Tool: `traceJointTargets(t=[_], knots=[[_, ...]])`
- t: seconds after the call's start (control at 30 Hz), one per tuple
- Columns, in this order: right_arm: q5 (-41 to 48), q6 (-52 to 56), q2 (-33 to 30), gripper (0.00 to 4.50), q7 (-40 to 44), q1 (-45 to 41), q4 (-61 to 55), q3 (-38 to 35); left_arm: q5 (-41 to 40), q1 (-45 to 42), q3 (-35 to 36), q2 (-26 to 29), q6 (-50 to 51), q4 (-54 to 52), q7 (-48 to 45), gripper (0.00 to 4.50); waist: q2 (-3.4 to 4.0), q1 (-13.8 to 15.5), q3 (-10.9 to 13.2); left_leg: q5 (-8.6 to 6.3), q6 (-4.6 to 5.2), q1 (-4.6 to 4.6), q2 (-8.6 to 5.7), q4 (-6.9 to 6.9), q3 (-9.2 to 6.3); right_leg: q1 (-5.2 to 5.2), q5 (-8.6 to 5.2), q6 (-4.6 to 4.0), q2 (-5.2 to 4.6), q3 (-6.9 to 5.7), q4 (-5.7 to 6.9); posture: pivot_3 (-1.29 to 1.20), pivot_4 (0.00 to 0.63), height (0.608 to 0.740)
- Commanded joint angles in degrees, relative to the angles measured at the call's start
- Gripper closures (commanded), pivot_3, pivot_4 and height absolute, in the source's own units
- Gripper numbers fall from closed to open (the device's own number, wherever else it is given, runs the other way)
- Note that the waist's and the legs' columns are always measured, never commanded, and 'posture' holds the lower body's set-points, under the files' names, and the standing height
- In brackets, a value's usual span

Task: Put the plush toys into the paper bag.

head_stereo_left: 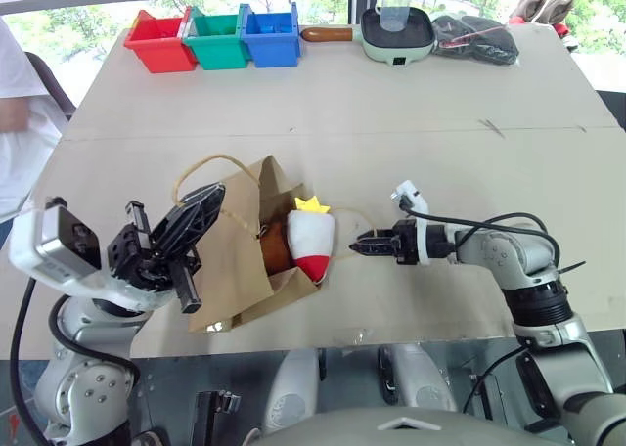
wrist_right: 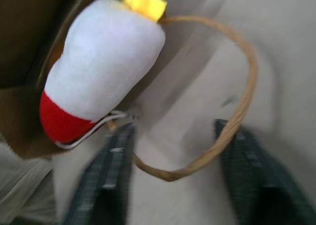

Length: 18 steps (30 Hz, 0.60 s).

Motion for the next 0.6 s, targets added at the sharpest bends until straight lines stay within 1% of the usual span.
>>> traceJointTargets(t=[0.03,0.13,0.2,0.3,0.33,0.37,0.43,0.5,0.57,0.6], knots=[[2.70,0.09,1.41,4.46,0.67,0.36,-0.25,-2.11,-0.42,0.58,1.05,-0.56,-1.72,-3.27,1.22,4.50,-0.16,-0.03,-0.10,0.00,0.00,0.02,0.00,0.00,0.00,0.01,0.00,0.00,0.01,0.00,0.00,0.00,0.150,0.740],[7.70,-0.57,2.64,4.46,2.10,0.50,-3.07,-7.41,0.50,-0.35,0.45,-0.93,-1.51,-2.76,4.02,4.50,-0.08,0.05,-0.05,0.00,0.00,0.01,0.02,0.01,-0.01,0.01,0.00,0.00,0.03,0.00,-0.01,0.00,0.150,0.740],[10.52,-0.62,2.91,4.46,3.15,0.74,-4.78,-9.52,0.48,-0.93,0.20,-0.97,-1.36,-2.57,5.24,4.50,-0.07,0.25,-0.04,0.00,0.00,-0.01,0.01,0.02,-0.02,0.01,0.00,0.00,0.03,0.00,-0.01,0.00,0.150,0.740],[19.89,0.69,3.59,4.46,4.57,1.04,-9.45,-15.44,-1.18,-3.12,-0.14,-0.89,-0.12,-1.86,9.04,4.50,-0.07,0.40,-0.04,0.00,0.00,-0.04,0.00,0.03,-0.02,0.01,0.00,0.01,-0.01,0.00,-0.02,0.00,0.150,0.740],[27.71,1.21,4.09,4.46,1.74,-0.98,-12.73,-19.19,-3.11,-6.26,0.04,0.07,1.40,-0.27,12.26,4.50,-0.07,0.39,-0.04,0.00,0.00,-0.07,0.00,0.03,-0.05,0.01,0.00,0.01,-0.01,-0.02,-0.02,0.00,0.150,0.740],[33.66,0.94,3.91,4.46,-1.44,-3.38,-16.36,-21.70,-4.86,-9.74,0.15,1.09,3.06,1.70,15.90,4.50,-0.01,0.52,0.05,0.00,0.00,-0.06,0.00,0.03,-0.05,0.01,0.00,0.01,-0.01,-0.02,-0.02,0.00,0.150,0.740],[42.87,-0.36,3.63,4.46,-9.75,-7.24,-19.44,-24.50,-5.97,-15.20,-0.02,3.01,5.93,5.40,19.97,4.50,0.19,0.66,0.21,0.01,0.01,-0.18,0.02,0.13,-0.15,-0.05,0.01,0.02,0.02,-0.13,0.05,0.00,0.150,0.740],[47.06,-1.12,1.13,4.46,-14.01,-8.55,-21.03,-25.22,-5.47,-18.95,-1.51,4.75,8.58,8.68,19.73,4.50,0.11,0.35,0.13,0.01,0.01,-0.12,-0.05,0.18,-0.19,0.00,0.00,0.03,0.10,-0.14,0.09,0.00,0.150,0.740],[48.10,-1.35,-2.08,4.46,-16.93,-8.52,-22.55,-25.08,-5.68,-22.86,-3.51,5.88,11.26,12.24,18.00,4.50,-0.03,0.23,0.03,0.00,0.01,-0.03,-0.08,0.08,-0.11,0.07,0.00,0.03,0.09,-0.12,0.03,0.00,0.150,0.740],[48.09,-1.75,-3.65,4.46,-18.13,-8.09,-23.01,-24.83,-4.13,-24.69,-4.89,6.07,11.86,14.25,17.19,4.50,-0.03,0.23,0.04,0.00,0.01,-0.08,-0.12,0.07,-0.06,0.06,0.00,0.02,0.07,-0.14,0.01,0.00,0.150,0.740]])
